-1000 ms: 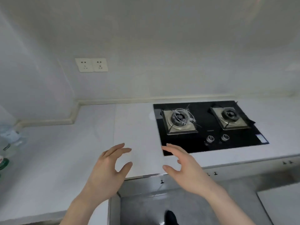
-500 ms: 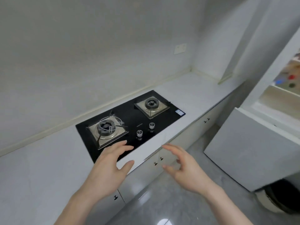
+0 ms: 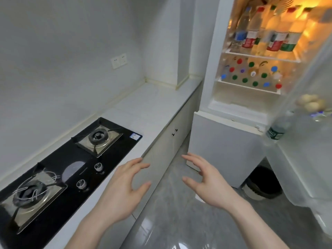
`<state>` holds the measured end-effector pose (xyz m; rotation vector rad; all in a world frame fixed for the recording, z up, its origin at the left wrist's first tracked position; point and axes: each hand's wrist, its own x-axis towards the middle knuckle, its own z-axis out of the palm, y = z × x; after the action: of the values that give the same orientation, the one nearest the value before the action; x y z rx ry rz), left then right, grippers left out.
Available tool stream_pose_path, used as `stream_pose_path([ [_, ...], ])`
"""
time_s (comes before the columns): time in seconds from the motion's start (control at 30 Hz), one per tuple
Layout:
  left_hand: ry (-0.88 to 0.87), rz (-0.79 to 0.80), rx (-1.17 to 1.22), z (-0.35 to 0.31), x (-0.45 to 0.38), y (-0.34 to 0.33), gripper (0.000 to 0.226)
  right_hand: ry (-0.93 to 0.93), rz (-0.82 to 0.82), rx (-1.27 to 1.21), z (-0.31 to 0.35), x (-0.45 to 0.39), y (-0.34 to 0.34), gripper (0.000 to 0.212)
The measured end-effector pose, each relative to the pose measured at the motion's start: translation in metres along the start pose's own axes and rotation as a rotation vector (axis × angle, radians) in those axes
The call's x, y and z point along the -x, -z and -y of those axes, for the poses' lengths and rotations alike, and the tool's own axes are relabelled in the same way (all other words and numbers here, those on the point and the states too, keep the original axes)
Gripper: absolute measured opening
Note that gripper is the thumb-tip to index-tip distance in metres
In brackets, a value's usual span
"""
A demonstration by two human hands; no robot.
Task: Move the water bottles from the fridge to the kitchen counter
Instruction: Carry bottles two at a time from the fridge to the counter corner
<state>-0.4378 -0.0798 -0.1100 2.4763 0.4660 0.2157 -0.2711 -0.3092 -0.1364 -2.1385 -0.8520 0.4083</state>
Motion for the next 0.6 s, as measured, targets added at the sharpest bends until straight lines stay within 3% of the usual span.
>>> stream_pose_path([
  [0.27,-0.187,0.195,0.013,-0.068,-0.102,-0.055,0.045,-0.164,-0.23,-0.018,-0.066,0.012,0.074,0.06],
  [0.6,-0.377,0.363,0.071,-0.103,-0.213,-0.099,0.043,-0.353,-0.469,-0.016,-0.11,-0.002,0.114,0.058],
])
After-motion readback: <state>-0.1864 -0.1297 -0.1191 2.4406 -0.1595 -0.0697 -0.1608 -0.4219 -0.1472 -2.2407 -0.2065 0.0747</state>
